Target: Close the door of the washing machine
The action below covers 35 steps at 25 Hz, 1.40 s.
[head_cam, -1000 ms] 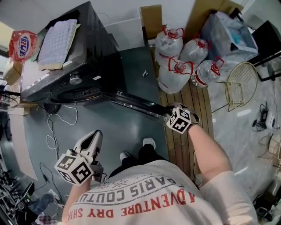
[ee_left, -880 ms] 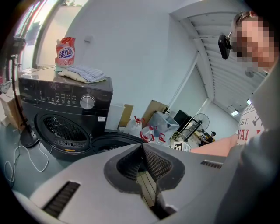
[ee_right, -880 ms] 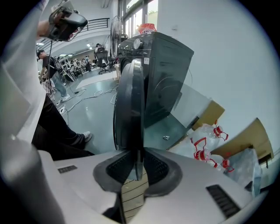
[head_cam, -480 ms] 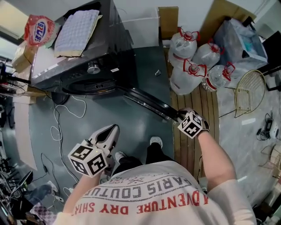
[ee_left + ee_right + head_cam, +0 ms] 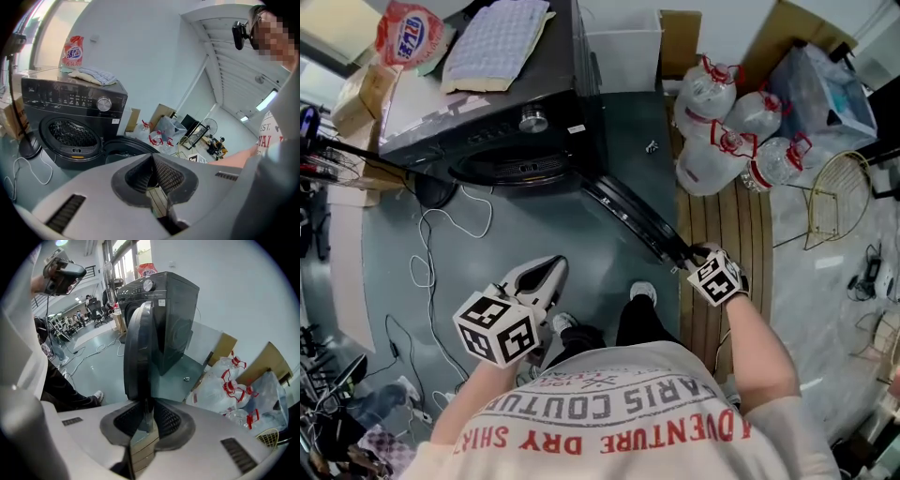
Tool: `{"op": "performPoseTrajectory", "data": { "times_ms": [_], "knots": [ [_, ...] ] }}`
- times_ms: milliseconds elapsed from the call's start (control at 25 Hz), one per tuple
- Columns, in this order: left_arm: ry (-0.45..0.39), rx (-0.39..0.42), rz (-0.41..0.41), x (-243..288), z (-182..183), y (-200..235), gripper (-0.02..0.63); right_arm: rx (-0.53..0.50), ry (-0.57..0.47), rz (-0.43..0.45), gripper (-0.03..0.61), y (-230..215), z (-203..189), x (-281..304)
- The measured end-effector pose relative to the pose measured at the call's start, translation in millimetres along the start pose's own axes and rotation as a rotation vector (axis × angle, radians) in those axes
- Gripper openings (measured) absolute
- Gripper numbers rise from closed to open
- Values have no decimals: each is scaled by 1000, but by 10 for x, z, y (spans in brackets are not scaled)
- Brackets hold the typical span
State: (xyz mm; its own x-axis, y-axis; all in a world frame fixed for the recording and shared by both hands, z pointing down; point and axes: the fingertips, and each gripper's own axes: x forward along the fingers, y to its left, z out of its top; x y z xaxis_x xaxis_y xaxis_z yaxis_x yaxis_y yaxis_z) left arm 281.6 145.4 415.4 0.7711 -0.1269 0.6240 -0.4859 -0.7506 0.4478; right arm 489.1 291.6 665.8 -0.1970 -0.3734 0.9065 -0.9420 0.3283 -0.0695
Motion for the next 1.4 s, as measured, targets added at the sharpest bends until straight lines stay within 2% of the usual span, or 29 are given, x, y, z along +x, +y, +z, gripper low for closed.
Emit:
{"op": "performPoseTrajectory", "data": {
  "times_ms": [240, 560, 800, 1400],
  "knots": [
    [3, -25, 8, -329, -197, 251, 32, 49, 17, 17, 71, 454, 20, 32],
    [-1, -47, 26, -701, -506, 616, 32, 151, -11, 29, 80, 1044, 161, 161],
    [-10, -66, 34, -980, -711, 812, 32, 183, 3, 51, 95, 1446, 274, 263],
    [-59, -121, 93, -1795, -1195, 1505, 32, 345, 19, 142, 129, 2496, 884, 682]
  ]
}}
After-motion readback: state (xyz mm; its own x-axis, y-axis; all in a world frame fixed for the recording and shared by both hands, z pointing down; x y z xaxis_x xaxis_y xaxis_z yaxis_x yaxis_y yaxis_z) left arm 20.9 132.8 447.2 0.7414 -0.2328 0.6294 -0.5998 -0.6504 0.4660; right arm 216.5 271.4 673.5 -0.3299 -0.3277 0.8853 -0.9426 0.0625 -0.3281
